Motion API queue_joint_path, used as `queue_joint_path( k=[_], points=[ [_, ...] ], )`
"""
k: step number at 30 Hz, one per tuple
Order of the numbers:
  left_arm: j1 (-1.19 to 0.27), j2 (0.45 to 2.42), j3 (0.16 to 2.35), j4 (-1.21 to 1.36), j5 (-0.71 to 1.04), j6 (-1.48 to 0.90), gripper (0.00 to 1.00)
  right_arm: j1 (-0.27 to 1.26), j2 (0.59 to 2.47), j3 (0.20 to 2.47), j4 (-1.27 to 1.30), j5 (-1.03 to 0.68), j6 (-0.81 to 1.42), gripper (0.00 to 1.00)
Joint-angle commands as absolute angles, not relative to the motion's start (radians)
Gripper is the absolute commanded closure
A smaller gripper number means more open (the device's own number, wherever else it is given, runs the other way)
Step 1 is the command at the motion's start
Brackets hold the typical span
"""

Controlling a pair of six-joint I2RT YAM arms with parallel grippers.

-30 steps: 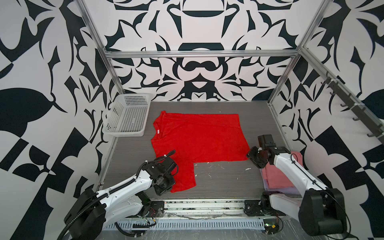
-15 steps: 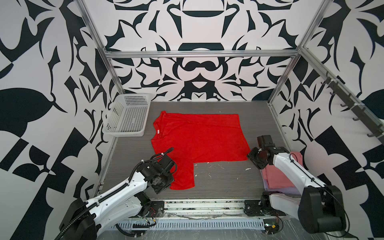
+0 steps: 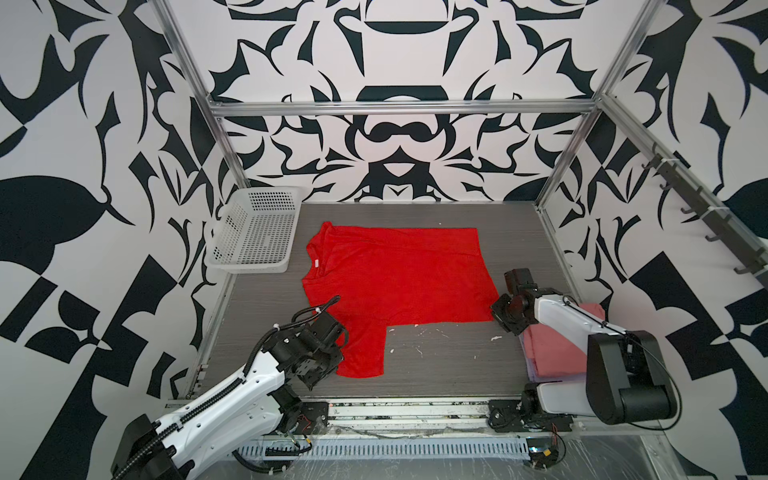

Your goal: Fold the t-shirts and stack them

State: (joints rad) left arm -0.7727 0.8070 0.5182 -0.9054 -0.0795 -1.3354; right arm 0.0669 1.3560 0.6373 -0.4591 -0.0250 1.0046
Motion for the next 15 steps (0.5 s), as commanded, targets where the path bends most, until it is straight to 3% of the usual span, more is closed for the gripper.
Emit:
queue_joint_path(
  k=[1,2,15],
  points=[
    [-0.772,0.779,0.55,-0.995,-0.154,-1.362,1.0,0.074,1.344,0.661,-0.481,0.038,0.992,0.95],
    [-0.769,0.771,0.562,-1.007,-0.172,-1.36,1.0,0.077,1.342,0.672,-0.495,0.049,0.98,1.0],
    [-0.729,0.724,0.641,-1.061,-0.264,-1.33,1.0,0.11,1.25,0.717,-0.574,0.065,0.93,1.0]
  ],
)
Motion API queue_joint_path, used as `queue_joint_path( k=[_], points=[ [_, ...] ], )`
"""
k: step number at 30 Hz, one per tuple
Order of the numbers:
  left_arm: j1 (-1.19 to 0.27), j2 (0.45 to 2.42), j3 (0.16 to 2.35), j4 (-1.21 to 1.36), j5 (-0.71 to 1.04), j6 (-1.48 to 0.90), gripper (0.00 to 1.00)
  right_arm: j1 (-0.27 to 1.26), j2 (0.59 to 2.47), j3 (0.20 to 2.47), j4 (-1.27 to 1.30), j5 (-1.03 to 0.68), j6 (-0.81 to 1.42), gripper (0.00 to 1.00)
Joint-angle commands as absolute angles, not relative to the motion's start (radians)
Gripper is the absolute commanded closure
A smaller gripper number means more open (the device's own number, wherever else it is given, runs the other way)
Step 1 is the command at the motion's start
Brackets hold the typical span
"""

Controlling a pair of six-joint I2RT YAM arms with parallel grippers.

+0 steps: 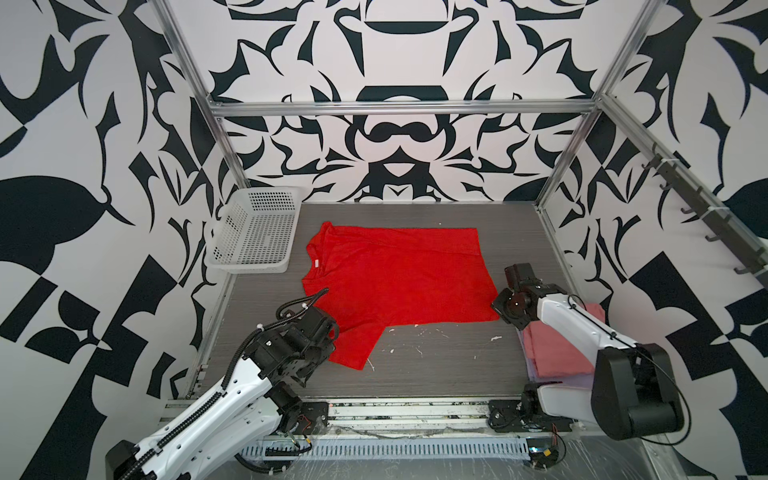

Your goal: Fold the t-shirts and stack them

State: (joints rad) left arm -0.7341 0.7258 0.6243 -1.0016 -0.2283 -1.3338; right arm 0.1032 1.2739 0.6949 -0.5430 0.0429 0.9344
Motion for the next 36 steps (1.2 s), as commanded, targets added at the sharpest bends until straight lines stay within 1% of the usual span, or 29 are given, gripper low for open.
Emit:
queue_joint_path(
  k=[1,2,3,4,5,8,10,16,18,19,21,22,23,27,32,36],
  points=[
    [-0.729,0.728,0.642,-1.057,-0.264,-1.331,1.0,0.111,1.254,0.724,-0.592,0.071,0.94,1.0],
    [-0.729,0.734,0.642,-1.054,-0.261,-1.329,1.0,0.111,1.263,0.731,-0.611,0.072,0.942,0.94],
    [-0.729,0.739,0.646,-1.05,-0.26,-1.328,1.0,0.11,1.275,0.732,-0.612,0.066,0.94,0.81],
    [-0.729,0.743,0.647,-1.049,-0.26,-1.325,1.0,0.112,1.287,0.73,-0.608,0.06,0.939,0.73],
    [-0.729,0.748,0.651,-1.048,-0.261,-1.32,1.0,0.111,1.302,0.726,-0.594,0.054,0.939,0.7],
    [-0.727,0.756,0.659,-1.046,-0.263,-1.315,1.0,0.112,1.35,0.716,-0.555,0.044,0.95,0.65],
    [-0.727,0.757,0.66,-1.045,-0.264,-1.314,1.0,0.112,1.378,0.71,-0.537,0.049,0.95,0.64],
    [-0.723,0.754,0.648,-1.029,-0.265,-1.321,1.0,0.114,1.419,0.659,-0.393,0.035,0.951,0.65],
    [-0.72,0.756,0.642,-1.023,-0.262,-1.325,1.0,0.122,1.45,0.674,-0.4,0.043,0.95,0.69],
    [-0.719,0.756,0.641,-1.02,-0.262,-1.327,1.0,0.129,1.458,0.679,-0.404,0.053,0.948,0.73],
    [-0.715,0.757,0.648,-1.014,-0.266,-1.323,1.0,0.14,1.462,0.69,-0.413,0.074,0.944,0.91],
    [-0.713,0.756,0.654,-1.015,-0.272,-1.321,1.0,0.141,1.459,0.697,-0.425,0.079,0.945,0.97],
    [-0.712,0.754,0.661,-1.019,-0.279,-1.319,1.0,0.144,1.45,0.709,-0.448,0.085,0.943,1.0],
    [-0.701,0.732,0.728,-1.06,-0.341,-1.295,1.0,0.162,1.373,0.753,-0.558,0.115,0.906,1.0],
    [-0.699,0.699,0.85,-1.216,-0.449,-1.296,1.0,0.162,1.302,0.779,-0.708,0.118,0.863,1.0],
    [-0.699,0.702,0.898,-1.231,-0.448,-1.28,1.0,0.163,1.268,0.78,-0.751,0.091,0.859,1.0]
  ],
)
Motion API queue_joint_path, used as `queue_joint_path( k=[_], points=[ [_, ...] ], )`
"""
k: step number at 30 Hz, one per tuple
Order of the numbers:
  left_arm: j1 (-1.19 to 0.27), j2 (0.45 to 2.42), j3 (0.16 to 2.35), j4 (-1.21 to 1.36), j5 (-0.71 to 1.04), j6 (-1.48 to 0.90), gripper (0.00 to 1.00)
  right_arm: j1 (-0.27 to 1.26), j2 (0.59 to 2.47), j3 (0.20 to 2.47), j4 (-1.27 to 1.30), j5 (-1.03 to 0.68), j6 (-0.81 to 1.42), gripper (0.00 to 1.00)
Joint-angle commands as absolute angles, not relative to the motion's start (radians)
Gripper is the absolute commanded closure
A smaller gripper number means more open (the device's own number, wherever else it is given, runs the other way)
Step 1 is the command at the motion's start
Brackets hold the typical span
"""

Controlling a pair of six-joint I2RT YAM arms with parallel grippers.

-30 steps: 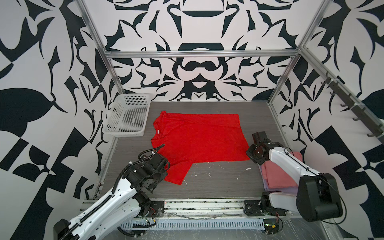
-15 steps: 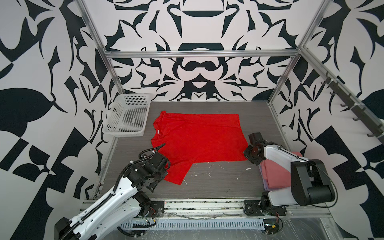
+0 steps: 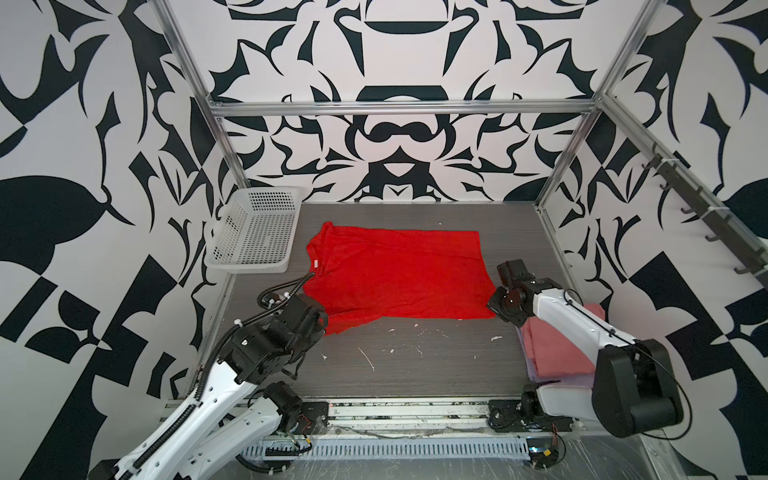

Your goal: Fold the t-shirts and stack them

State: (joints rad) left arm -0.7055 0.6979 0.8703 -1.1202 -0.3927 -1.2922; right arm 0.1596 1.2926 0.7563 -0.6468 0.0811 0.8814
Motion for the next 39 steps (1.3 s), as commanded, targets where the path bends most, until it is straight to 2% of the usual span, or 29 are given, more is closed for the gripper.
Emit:
queue_joint_path(
  k=[1,7,15,22,27,39],
  points=[
    [-0.699,0.714,0.908,-1.214,-0.447,-1.267,1.0,0.163,1.259,0.784,-0.75,0.091,0.864,1.0],
    [-0.653,0.923,1.081,-1.069,-0.479,-0.991,1.0,0.163,1.298,0.91,-0.652,0.095,0.864,1.0],
    [-0.458,1.23,1.209,-0.698,-0.37,-0.659,1.0,0.161,1.578,1.177,-0.554,0.091,0.84,1.0],
    [-0.317,1.509,1.306,-0.518,-0.209,-0.581,1.0,0.129,1.761,1.326,-0.572,0.073,0.803,1.0],
    [-0.276,1.665,1.429,-0.498,-0.176,-0.538,1.0,0.092,1.852,1.382,-0.578,0.053,0.805,1.0],
    [-0.223,1.834,1.526,-0.461,-0.152,-0.563,1.0,0.042,2.009,1.519,-0.577,-0.05,0.798,1.0]
  ],
)
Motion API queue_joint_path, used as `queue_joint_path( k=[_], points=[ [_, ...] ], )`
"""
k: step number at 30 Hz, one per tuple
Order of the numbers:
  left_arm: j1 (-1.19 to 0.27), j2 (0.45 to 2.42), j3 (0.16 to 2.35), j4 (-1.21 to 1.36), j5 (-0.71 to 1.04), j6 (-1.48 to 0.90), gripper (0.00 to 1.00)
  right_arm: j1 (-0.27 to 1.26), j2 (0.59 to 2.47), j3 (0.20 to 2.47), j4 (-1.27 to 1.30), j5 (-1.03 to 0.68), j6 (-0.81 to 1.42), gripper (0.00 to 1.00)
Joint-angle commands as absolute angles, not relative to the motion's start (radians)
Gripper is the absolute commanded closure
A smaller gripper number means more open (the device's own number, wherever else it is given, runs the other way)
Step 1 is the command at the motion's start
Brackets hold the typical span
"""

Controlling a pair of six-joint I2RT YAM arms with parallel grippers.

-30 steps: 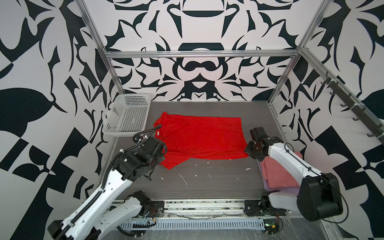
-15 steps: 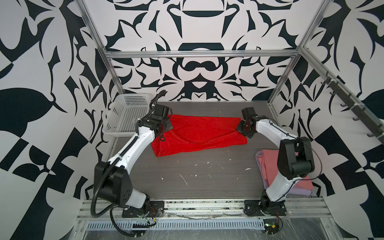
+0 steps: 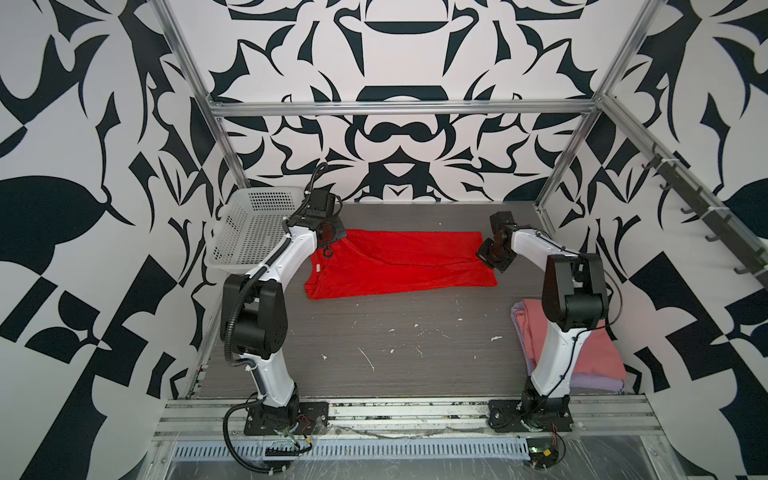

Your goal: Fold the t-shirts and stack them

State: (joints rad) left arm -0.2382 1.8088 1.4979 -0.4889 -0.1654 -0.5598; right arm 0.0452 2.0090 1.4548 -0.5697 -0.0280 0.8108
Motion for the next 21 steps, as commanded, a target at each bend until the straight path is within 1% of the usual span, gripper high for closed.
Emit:
queue_joint_path(
  k=[1,10,21],
  points=[
    [-0.221,1.843,1.53,-0.461,-0.152,-0.564,1.0,0.042,2.02,1.531,-0.578,-0.055,0.798,1.0],
    [-0.18,1.896,1.544,-0.398,-0.126,-0.595,1.0,0.039,2.084,1.601,-0.594,-0.071,0.802,1.0],
    [-0.158,1.937,1.533,-0.326,-0.056,-0.645,1.0,0.037,2.092,1.589,-0.583,-0.074,0.809,0.99]
  ],
)
